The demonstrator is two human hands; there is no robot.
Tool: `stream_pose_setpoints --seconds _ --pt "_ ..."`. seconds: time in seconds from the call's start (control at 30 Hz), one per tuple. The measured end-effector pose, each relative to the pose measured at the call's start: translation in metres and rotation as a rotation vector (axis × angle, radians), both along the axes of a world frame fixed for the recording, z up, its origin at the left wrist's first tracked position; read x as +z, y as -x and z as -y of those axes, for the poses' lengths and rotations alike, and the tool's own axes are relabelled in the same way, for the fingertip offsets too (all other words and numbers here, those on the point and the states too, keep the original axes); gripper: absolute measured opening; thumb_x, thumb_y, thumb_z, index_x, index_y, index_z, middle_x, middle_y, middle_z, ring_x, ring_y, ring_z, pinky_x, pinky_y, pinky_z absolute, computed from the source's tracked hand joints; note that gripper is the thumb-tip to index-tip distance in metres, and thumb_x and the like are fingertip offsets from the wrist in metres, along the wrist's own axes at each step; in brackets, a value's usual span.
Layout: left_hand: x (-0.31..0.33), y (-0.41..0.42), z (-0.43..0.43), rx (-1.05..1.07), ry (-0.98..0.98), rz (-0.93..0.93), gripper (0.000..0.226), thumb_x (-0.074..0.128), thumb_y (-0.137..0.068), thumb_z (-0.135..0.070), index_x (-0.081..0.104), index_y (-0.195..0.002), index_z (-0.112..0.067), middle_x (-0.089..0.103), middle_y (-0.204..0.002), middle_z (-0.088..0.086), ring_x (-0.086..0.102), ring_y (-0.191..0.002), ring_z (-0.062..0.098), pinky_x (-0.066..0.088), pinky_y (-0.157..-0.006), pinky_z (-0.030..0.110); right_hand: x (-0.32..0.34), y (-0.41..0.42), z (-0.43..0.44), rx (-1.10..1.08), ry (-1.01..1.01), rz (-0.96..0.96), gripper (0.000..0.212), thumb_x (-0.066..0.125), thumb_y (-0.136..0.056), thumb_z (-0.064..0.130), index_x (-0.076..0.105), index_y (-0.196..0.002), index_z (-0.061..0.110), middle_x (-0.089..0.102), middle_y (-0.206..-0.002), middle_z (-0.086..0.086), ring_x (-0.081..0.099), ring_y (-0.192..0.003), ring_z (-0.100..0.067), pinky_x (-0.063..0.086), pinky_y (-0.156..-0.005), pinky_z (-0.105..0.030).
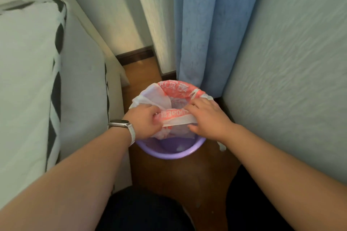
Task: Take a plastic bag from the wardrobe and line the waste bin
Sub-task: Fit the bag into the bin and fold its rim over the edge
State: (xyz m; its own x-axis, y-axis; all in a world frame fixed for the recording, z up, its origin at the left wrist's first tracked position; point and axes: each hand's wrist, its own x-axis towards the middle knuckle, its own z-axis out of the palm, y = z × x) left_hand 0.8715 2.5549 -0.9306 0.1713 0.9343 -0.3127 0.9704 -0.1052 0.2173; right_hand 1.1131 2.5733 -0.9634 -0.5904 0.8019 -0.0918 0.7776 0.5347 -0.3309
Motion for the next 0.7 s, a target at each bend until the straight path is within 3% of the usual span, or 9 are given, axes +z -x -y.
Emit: stream_pose_setpoints --seconds 0.1,0.23,0.3,0.4,0.5,0.6,0.7 --pt "0.006 -0.007 0.005 -0.021 0.092 -0.093 0.014 0.053 -0.091 -0.029 0.065 -0.098 -0.029 0.068 -0.099 0.0 0.06 -0.088 0.02 0.044 -0.07 0.028 -0.001 -0.006 0.004 -0.04 -0.081 0.082 0.037 0.061 -0.085 0.03 0.058 -0.12 0.022 0.053 -0.123 -0.004 0.046 -0.116 -0.028 0.037 -0.094 -0.044" --pt "0.019 -0.015 0.011 -0.082 0.152 -0.071 0.014 0.052 -0.095 -0.024 0.058 -0.084 -0.027 0.061 -0.081 -0.003 0.057 -0.081 0.019 0.041 -0.063 0.026 0.005 -0.015 0.011 -0.014 -0.133 0.012 0.014 0.061 -0.083 0.025 0.066 -0.095 0.018 0.059 -0.098 -0.003 0.053 -0.094 -0.028 0.032 -0.071 -0.036" --pt "0.026 -0.017 0.019 -0.128 0.198 -0.067 0.012 0.055 -0.095 -0.024 0.059 -0.084 -0.025 0.06 -0.082 -0.003 0.056 -0.081 0.019 0.041 -0.064 0.027 0.009 -0.019 0.02 0.016 -0.103 -0.015 0.007 0.06 -0.083 0.025 0.063 -0.087 0.02 0.055 -0.087 0.001 0.052 -0.085 -0.026 0.028 -0.068 -0.033" --pt "0.031 -0.018 0.035 -0.134 0.262 -0.045 0.008 0.058 -0.095 -0.027 0.064 -0.091 -0.025 0.065 -0.087 -0.003 0.06 -0.085 0.018 0.052 -0.076 0.033 0.013 -0.026 0.036 0.074 -0.011 -0.012 0.004 0.058 -0.084 0.03 0.056 -0.082 0.027 0.042 -0.08 0.008 0.048 -0.08 -0.021 0.03 -0.068 -0.033" --pt "0.025 -0.017 0.049 -0.107 0.324 -0.03 0.004 0.065 -0.091 -0.032 0.062 -0.088 -0.032 0.062 -0.08 -0.009 0.059 -0.08 0.014 0.049 -0.069 0.025 0.013 -0.029 0.045 0.116 0.053 0.009 0.005 0.057 -0.082 0.033 0.056 -0.081 0.028 0.04 -0.079 0.01 0.049 -0.08 -0.018 0.033 -0.066 -0.033" --pt "0.013 -0.017 0.059 -0.153 0.356 -0.12 0.033 0.074 -0.079 -0.049 0.058 -0.104 -0.034 0.062 -0.089 -0.01 0.057 -0.081 0.011 0.051 -0.073 0.027 0.008 -0.031 0.052 0.147 0.133 0.018 0.008 0.057 -0.077 0.034 0.05 -0.08 0.032 0.038 -0.078 0.012 0.053 -0.081 -0.02 0.036 -0.062 -0.032" --pt "0.001 -0.018 0.066 -0.243 0.285 -0.23 0.05 0.074 -0.075 -0.055 0.055 -0.116 -0.035 0.062 -0.098 -0.01 0.058 -0.086 0.014 0.055 -0.082 0.033 -0.002 -0.033 0.054 0.132 0.153 0.023 0.013 0.06 -0.08 0.034 0.06 -0.091 0.028 0.033 -0.077 0.014 0.053 -0.082 -0.02 0.042 -0.061 -0.033"
